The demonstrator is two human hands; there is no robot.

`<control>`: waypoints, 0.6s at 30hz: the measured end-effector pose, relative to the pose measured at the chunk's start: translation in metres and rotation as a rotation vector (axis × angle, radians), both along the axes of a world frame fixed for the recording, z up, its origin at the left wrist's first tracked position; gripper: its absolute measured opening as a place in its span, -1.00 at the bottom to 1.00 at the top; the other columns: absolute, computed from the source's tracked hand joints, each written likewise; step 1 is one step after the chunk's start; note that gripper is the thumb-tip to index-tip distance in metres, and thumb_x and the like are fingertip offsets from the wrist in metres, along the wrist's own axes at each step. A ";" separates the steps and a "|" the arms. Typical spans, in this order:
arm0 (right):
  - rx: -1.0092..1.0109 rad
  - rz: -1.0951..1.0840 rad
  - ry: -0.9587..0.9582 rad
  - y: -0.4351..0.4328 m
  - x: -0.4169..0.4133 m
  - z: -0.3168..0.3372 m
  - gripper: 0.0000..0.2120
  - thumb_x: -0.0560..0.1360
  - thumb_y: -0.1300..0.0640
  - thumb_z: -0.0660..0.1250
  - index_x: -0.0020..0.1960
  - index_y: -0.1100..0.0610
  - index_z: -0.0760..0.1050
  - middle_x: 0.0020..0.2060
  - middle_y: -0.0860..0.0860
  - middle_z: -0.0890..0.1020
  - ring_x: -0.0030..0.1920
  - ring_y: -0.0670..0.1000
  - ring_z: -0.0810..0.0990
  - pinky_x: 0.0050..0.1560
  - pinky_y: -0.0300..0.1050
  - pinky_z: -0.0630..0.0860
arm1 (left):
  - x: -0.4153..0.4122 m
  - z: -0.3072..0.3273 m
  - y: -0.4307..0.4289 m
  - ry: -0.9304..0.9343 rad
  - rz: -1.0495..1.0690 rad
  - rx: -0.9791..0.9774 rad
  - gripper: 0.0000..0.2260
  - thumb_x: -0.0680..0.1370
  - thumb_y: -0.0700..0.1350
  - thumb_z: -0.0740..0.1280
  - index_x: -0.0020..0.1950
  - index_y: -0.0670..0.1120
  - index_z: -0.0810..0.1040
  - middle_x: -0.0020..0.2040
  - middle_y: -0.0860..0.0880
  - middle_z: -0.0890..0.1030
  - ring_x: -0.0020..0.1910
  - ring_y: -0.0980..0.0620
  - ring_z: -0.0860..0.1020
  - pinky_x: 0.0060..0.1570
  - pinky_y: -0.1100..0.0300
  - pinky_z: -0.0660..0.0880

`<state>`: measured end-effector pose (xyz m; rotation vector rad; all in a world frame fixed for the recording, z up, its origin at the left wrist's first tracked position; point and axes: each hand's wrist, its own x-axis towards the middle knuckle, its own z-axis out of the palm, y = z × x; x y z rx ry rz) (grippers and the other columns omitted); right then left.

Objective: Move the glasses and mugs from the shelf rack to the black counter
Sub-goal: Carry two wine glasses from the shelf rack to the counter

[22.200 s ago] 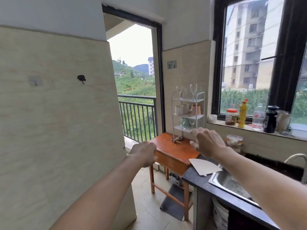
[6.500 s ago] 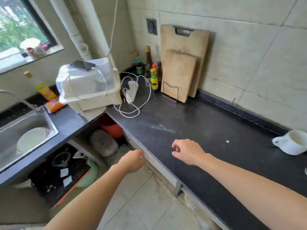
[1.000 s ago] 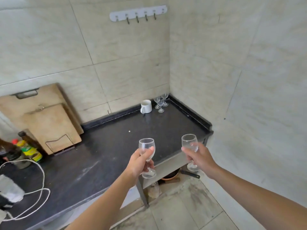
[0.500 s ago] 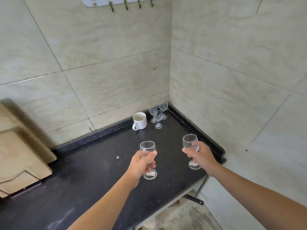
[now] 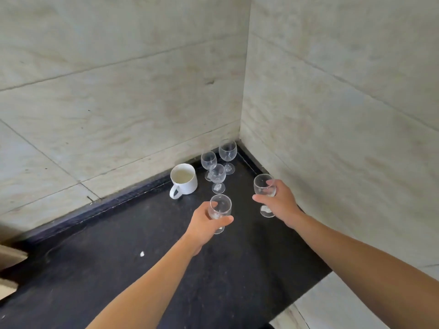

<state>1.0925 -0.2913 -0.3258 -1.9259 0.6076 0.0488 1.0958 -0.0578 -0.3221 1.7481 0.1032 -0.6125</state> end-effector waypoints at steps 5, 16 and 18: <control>0.006 0.131 0.039 -0.006 0.082 -0.045 -0.32 0.29 0.10 0.60 0.34 0.06 0.41 0.11 -0.06 0.52 0.07 -0.01 0.52 -0.21 -0.34 0.35 | 0.041 -0.037 -0.026 0.038 0.067 0.066 -0.59 0.30 -0.14 0.58 0.02 0.11 0.47 0.01 -0.03 0.65 -0.02 0.05 0.63 -0.12 0.21 0.57; 0.008 0.250 0.097 -0.010 0.165 -0.093 -0.29 0.30 0.18 0.58 0.38 0.11 0.37 0.24 0.06 0.53 0.19 0.05 0.53 0.11 -0.15 0.41 | 0.082 -0.092 -0.069 0.098 0.166 0.087 -0.48 0.24 -0.13 0.56 0.14 0.09 0.47 0.07 0.01 0.64 0.07 0.04 0.61 0.10 0.13 0.54; 0.006 0.263 0.102 -0.010 0.169 -0.094 -0.27 0.30 0.19 0.58 0.39 0.11 0.36 0.22 0.04 0.52 0.18 0.04 0.52 0.12 -0.13 0.41 | 0.086 -0.093 -0.072 0.097 0.175 0.088 -0.49 0.23 -0.12 0.56 0.10 0.13 0.47 0.06 0.03 0.63 0.07 0.05 0.61 0.06 0.17 0.53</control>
